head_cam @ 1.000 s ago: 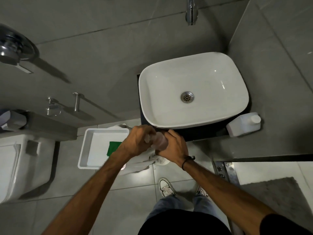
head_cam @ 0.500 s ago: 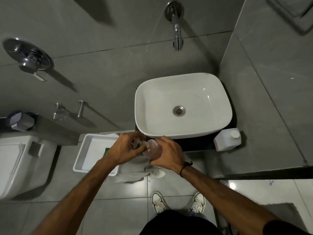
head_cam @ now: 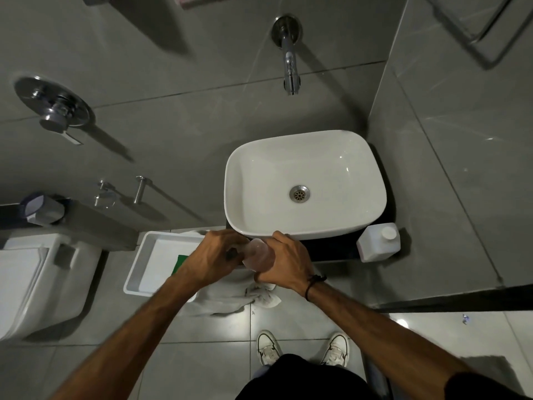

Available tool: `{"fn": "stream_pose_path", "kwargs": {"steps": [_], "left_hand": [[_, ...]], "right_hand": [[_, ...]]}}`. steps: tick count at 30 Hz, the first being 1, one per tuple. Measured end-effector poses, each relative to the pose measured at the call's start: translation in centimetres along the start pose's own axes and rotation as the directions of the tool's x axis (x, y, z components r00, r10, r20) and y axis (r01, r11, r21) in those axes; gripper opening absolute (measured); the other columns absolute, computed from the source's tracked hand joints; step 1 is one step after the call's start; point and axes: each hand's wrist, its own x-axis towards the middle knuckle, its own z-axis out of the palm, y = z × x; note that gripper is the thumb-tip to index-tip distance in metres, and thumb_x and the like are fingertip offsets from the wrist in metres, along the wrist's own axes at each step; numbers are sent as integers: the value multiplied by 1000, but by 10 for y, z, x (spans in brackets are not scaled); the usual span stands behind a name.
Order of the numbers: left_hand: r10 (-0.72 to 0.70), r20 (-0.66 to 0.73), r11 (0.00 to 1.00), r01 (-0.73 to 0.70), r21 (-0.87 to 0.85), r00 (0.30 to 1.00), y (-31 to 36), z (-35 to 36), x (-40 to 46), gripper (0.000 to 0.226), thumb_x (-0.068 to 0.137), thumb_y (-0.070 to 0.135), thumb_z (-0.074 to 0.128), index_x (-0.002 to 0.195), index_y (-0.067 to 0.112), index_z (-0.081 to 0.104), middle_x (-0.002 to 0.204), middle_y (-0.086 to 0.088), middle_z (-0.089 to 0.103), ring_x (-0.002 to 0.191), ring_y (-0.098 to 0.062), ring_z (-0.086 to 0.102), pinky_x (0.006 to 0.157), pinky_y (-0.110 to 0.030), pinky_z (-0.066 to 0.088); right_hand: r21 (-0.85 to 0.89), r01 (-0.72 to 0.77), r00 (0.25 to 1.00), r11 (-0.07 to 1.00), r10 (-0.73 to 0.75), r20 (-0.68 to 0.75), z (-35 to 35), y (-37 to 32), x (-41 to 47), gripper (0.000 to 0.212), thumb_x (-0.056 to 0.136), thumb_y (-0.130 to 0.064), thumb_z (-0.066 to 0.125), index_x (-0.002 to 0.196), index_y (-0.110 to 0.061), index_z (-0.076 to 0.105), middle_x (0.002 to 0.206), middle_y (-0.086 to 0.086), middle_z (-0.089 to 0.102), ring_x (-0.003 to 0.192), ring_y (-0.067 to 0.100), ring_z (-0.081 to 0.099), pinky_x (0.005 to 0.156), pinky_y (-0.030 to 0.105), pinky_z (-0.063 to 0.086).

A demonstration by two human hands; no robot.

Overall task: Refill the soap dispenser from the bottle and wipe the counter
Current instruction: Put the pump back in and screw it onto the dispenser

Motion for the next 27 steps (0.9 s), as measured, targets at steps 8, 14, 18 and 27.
{"fn": "stream_pose_path", "kwargs": {"steps": [8,14,18,27], "left_hand": [[-58,33,997,57,53,998,2,7,13,10,77,11,80,86,12,76,79,-2,73,66,-17,66,62,-24,49],[178,126,981,-187,60,976,-4,1,14,14,76,1,72,89,8,74,90,-6,72,78,-23,67,68,-38,54],[297,186,942,-319,102,937,-8,-3,12,17,77,1,68,91,8,75,96,-8,72,85,-23,65,72,-35,53],[18,186,999,-26,38,982,-14,-17,14,66,72,45,77,133,25,59,121,7,67,105,-9,62,90,-25,53]], "right_hand": [[-8,-44,999,999,44,-2,-2,4,1,67,44,-60,81,97,-23,65,88,-9,55,78,17,56,66,28,45],[102,-77,997,992,80,-23,-2,2,-2,59,41,-53,88,81,-24,57,76,-14,48,68,12,51,59,24,38],[138,-78,997,987,77,12,0,2,-2,55,42,-47,88,72,-31,45,68,-15,42,63,10,47,59,22,34],[95,-79,993,992,70,100,7,-3,4,74,46,-64,79,108,-25,69,103,-11,66,89,10,63,76,28,56]]}}
